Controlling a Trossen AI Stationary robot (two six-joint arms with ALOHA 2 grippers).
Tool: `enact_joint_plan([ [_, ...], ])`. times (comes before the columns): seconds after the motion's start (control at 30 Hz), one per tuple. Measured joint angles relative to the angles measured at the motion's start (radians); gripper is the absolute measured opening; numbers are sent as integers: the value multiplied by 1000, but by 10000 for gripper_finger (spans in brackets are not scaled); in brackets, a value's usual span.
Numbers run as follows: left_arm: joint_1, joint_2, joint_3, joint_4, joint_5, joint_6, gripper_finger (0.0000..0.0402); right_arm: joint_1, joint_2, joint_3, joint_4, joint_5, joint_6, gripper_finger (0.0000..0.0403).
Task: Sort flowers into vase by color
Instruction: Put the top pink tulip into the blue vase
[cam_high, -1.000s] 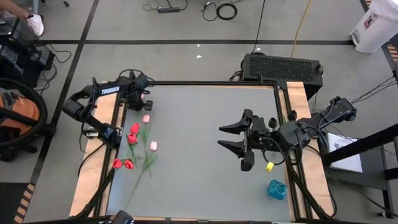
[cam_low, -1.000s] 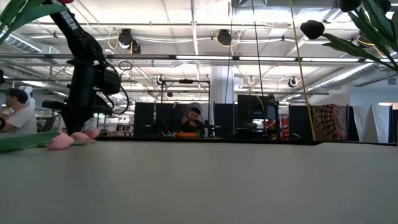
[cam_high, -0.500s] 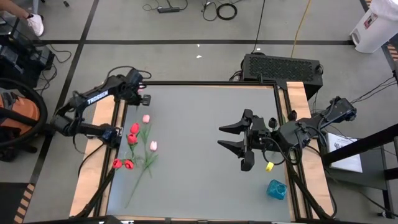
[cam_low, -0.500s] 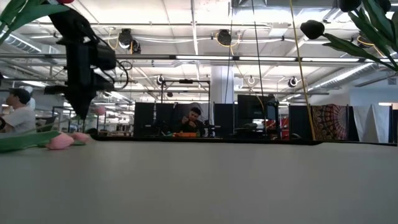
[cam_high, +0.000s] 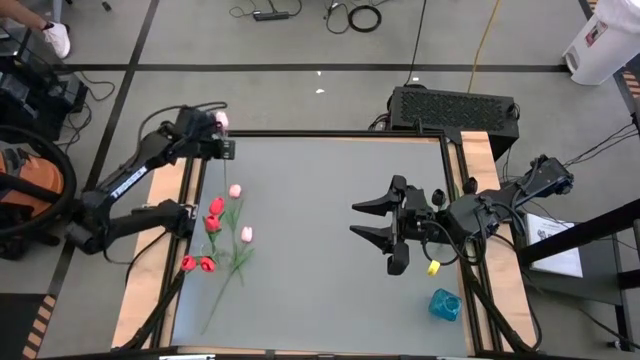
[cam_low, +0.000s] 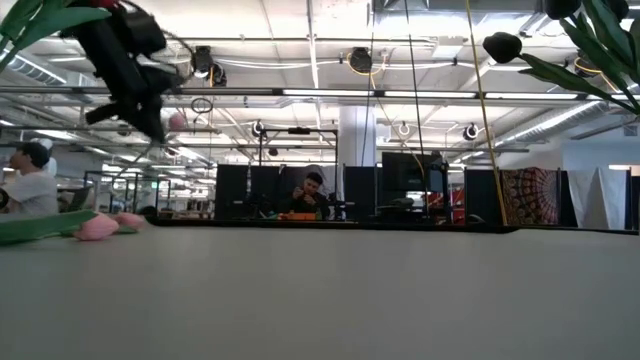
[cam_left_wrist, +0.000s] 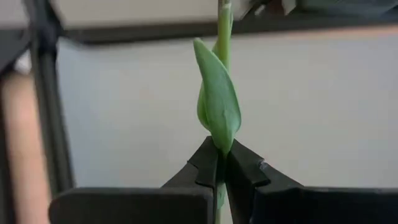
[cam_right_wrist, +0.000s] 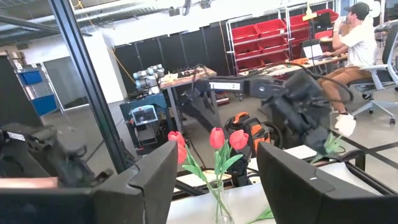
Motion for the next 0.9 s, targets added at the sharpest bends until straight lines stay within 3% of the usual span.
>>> enact_joint_plan([
  [0.2,0,-108,0,160,128,-1,20,0,0,0,0,0,0,210],
  [0.5,-8,-193,0,551,424,-16,20,0,0,0,0,0,0,210],
  [0.73,-83,-199,0,863,542,-108,20,0,0,0,0,0,0,210],
  [0.9,-166,-198,12,939,546,-132,20,0,0,0,0,0,0,210],
])
